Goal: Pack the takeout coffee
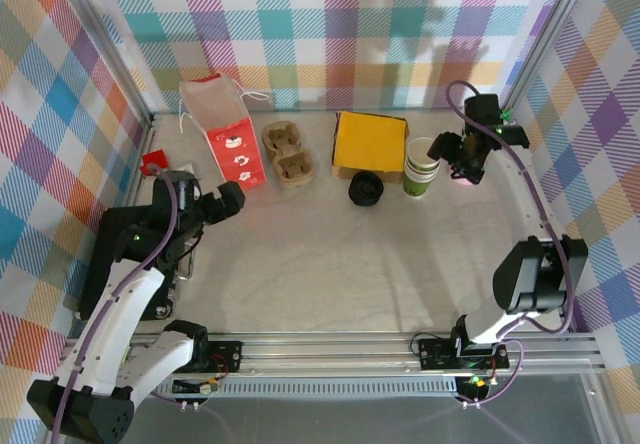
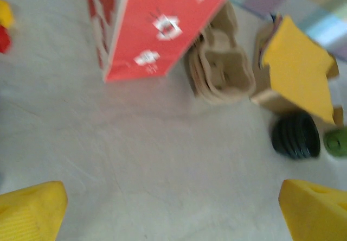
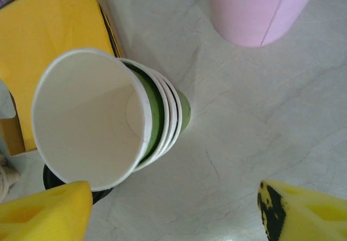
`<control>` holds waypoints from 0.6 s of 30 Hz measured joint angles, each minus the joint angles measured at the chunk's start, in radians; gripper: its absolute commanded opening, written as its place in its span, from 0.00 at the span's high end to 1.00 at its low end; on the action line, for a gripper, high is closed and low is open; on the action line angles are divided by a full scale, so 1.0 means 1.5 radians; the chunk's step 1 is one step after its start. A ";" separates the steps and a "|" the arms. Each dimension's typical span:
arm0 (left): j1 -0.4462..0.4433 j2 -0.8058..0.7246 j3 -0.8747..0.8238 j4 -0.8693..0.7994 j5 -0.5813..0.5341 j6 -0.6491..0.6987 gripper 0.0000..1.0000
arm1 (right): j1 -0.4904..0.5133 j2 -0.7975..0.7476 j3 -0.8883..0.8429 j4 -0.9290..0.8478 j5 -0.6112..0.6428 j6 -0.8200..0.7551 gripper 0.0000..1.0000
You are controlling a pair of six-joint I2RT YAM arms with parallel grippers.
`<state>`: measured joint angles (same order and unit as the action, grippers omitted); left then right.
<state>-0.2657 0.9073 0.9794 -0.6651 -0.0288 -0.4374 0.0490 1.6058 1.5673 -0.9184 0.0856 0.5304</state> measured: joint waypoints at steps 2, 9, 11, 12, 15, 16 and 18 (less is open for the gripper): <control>-0.015 0.006 0.007 -0.013 0.014 0.006 0.00 | 0.003 0.030 0.039 -0.022 0.002 0.002 0.35; -0.040 0.017 0.014 -0.027 0.021 0.010 0.00 | 0.016 0.111 0.125 -0.061 0.015 0.003 0.50; -0.045 0.020 0.014 -0.027 0.021 0.011 0.00 | 0.021 0.125 0.133 -0.066 0.018 0.003 0.54; -0.047 0.022 0.014 -0.027 0.021 0.012 0.00 | 0.023 0.132 0.136 -0.068 0.020 0.002 0.57; -0.055 0.030 0.014 -0.027 0.020 0.016 0.00 | 0.029 0.149 0.139 -0.074 0.024 0.002 0.63; -0.056 0.032 0.014 -0.027 0.022 0.018 0.00 | 0.030 0.152 0.140 -0.077 0.025 0.001 0.65; -0.061 0.036 0.014 -0.026 0.026 0.024 0.00 | 0.030 0.159 0.141 -0.080 0.027 0.001 0.70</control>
<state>-0.3576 0.9619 1.0012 -0.7048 0.0105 -0.4015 0.0940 1.8450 1.7782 -1.0382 0.1268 0.5320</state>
